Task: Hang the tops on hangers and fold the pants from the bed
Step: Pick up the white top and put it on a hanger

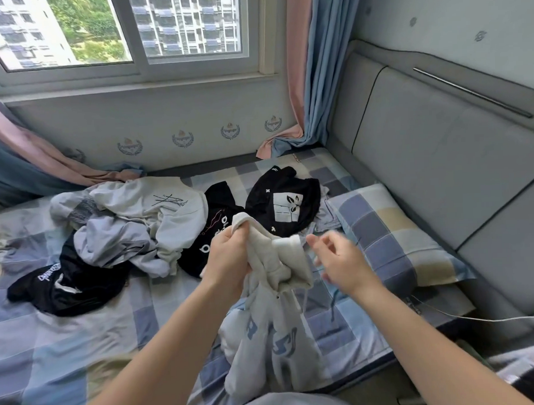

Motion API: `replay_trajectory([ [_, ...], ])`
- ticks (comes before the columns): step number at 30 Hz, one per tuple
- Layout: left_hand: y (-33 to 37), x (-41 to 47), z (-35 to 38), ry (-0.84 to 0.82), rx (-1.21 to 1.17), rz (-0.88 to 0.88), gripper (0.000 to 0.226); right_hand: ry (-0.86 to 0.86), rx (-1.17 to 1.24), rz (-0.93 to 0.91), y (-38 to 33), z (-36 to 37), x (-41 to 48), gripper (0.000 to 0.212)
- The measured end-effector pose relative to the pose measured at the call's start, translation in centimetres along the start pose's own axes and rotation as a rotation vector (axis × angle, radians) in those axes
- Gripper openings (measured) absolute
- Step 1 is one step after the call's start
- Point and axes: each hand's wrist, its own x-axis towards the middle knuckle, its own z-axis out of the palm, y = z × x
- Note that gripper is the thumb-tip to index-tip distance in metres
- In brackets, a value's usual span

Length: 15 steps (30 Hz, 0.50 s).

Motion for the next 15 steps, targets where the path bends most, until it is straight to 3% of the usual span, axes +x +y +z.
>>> replay_trajectory([
  [1, 0.0, -0.3, 0.1, -0.003, -0.022, -0.005, 0.036, -0.141, 0.026, 0.206, 0.5, 0.7, -0.2, 0.068],
  [3, -0.1, -0.9, 0.5, -0.025, -0.043, -0.019, 0.038, -0.424, 0.062, 0.475, 1.1, 2.1, -0.6, 0.087],
  [6, -0.5, -1.6, 1.2, -0.048, -0.04, -0.029, 0.035, -0.52, 0.275, 0.594, 1.6, 4.0, 0.4, 0.094],
  [7, -0.6, -1.7, 1.3, -0.066, -0.041, -0.03, 0.034, -0.487, 0.344, 0.617, 1.8, 4.5, 0.8, 0.085],
  [11, -0.4, -1.8, 0.5, -0.168, -0.082, -0.054, 0.033, -0.31, 0.644, 0.678, 2.5, 6.0, 1.7, 0.015],
  [15, -0.9, -0.6, -0.8, -0.18, 0.082, -0.007, 0.033, -0.168, 0.991, 0.785, 3.3, 5.5, 2.6, 0.011],
])
